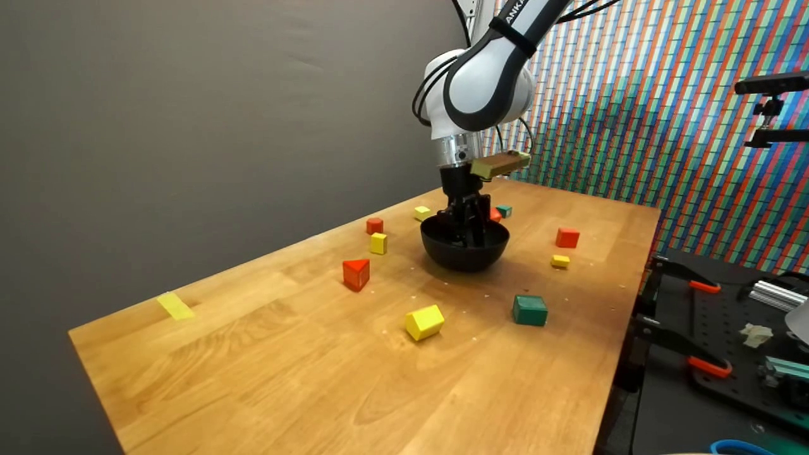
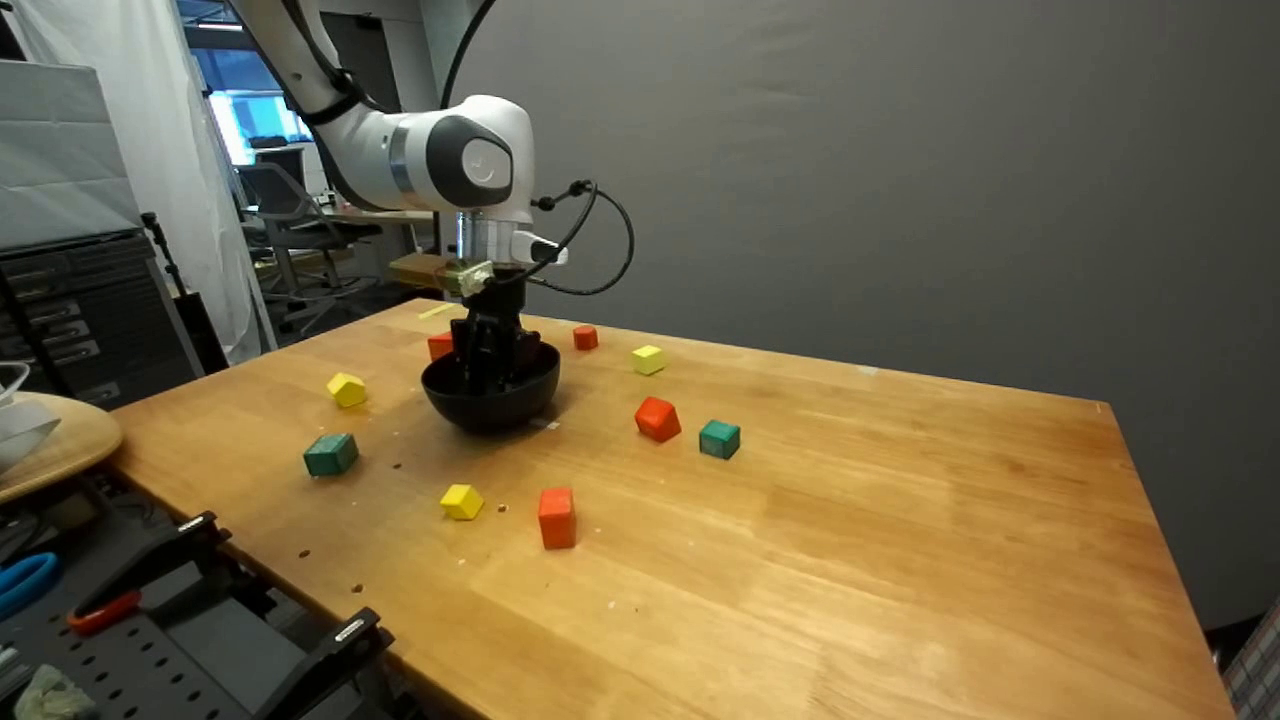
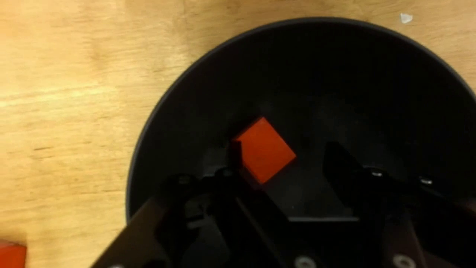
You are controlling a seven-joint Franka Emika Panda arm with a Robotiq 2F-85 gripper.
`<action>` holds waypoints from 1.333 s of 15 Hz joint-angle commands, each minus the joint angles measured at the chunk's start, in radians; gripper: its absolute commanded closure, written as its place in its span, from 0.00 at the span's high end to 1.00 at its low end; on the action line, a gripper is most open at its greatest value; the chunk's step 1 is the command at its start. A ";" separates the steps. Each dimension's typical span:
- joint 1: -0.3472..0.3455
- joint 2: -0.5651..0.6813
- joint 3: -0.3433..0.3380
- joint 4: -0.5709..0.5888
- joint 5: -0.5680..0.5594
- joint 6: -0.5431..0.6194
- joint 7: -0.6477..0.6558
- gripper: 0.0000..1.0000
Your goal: Take the blocks out of the bowl and place them on the table
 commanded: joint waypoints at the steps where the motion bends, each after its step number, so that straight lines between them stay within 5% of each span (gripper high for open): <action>1: 0.030 0.024 -0.025 0.003 -0.035 0.028 0.061 0.57; 3: 0.034 0.026 -0.029 0.000 -0.043 0.029 0.080 0.57; 4: 0.034 0.029 -0.028 0.007 -0.042 0.027 0.085 0.37; 8: 0.024 0.007 -0.013 0.009 -0.009 0.036 0.093 0.12; 12: 0.007 -0.043 0.003 0.004 0.042 0.067 0.079 0.01; 16: 0.026 -0.097 -0.025 -0.016 0.008 0.121 0.101 0.10; 17: 0.033 -0.096 -0.036 -0.017 -0.010 0.120 0.115 0.34; 20: 0.041 -0.082 -0.051 -0.016 -0.048 0.100 0.137 0.43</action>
